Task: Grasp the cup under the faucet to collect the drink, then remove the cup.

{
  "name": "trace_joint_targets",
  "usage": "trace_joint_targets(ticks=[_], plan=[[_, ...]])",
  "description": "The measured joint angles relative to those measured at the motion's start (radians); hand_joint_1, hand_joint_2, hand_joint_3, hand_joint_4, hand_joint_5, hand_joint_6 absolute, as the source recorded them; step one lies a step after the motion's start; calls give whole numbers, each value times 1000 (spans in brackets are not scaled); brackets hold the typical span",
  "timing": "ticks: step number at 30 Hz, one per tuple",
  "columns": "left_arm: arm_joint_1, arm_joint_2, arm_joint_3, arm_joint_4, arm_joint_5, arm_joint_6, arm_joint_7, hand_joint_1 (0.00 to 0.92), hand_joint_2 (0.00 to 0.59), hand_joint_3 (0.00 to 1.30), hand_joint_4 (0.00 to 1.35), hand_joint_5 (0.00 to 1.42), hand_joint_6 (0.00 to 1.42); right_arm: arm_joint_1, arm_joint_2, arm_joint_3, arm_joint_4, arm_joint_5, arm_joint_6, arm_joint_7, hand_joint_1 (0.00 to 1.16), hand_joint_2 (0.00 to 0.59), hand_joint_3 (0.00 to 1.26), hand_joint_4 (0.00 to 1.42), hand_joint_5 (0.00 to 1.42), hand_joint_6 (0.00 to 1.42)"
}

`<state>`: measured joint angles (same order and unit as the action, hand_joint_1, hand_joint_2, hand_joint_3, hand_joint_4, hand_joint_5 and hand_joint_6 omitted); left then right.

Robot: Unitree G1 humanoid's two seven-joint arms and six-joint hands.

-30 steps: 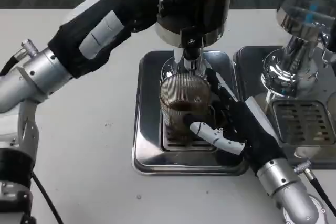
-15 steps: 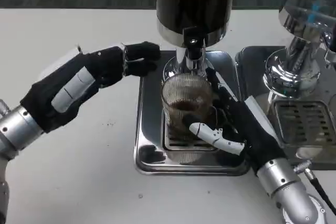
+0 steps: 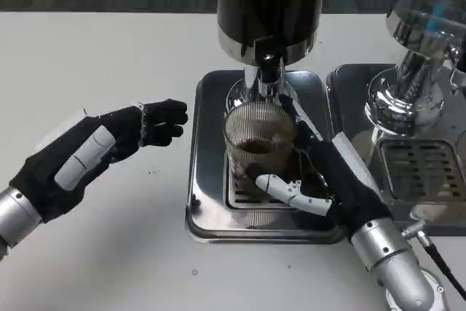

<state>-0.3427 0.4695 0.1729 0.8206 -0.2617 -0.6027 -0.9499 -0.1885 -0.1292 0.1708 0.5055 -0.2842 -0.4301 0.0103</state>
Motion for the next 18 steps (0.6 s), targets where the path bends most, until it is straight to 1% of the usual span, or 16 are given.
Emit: trace_joint_targets(ticks=[7,10,12,15,18], plan=[[9,4,0,36,24,-15,15,0,114,291,238,238,222,-15,12,22,24,-35,3,-43,640,212,0,0,5,118],[16,4,0,41,32,-20,16,0,109,294,248,245,224,-26,17,30,35,-42,4,-55,641,212,0,1,62,147],[17,4,0,46,34,-23,18,0,108,298,250,246,225,-31,19,34,40,-43,4,-60,641,212,3,31,96,172],[18,4,0,52,36,-24,21,0,104,306,263,255,226,-38,23,41,48,-43,4,-72,644,214,72,100,154,233],[21,4,0,55,36,-24,22,0,111,315,273,257,227,-41,28,48,54,-47,4,-85,658,210,157,184,231,336]])
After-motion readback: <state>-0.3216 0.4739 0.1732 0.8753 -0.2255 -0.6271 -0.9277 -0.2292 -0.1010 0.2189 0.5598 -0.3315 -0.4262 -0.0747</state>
